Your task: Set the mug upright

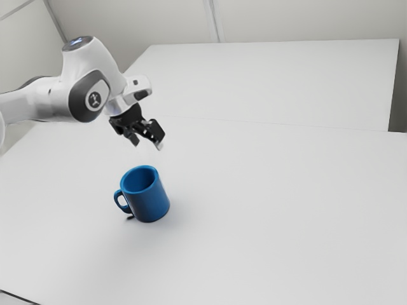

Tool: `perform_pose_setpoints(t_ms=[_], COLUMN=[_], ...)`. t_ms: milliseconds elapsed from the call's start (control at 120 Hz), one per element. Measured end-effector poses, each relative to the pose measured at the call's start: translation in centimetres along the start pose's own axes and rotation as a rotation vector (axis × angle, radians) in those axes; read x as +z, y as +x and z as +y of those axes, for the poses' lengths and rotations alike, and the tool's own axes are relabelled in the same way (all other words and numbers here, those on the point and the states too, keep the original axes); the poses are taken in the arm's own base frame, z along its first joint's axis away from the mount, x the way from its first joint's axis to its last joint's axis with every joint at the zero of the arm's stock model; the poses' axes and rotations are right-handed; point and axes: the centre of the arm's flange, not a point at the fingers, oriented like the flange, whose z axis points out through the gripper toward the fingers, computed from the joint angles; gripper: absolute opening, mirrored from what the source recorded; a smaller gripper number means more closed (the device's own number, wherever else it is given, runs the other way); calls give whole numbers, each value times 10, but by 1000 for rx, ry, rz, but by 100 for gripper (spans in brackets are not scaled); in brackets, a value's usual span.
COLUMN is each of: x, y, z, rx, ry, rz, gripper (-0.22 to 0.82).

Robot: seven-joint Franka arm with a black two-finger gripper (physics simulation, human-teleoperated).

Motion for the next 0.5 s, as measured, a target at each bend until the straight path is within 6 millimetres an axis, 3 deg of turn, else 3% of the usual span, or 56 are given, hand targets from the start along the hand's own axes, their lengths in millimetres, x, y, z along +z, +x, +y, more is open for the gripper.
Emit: perform_pose_setpoints(t_ms=[183,500], x=[-35,-67], y=[20,51], z=[0,-1], rx=[-5,-6], ry=[-6,11], rz=[-77,-166], gripper=[58,60])
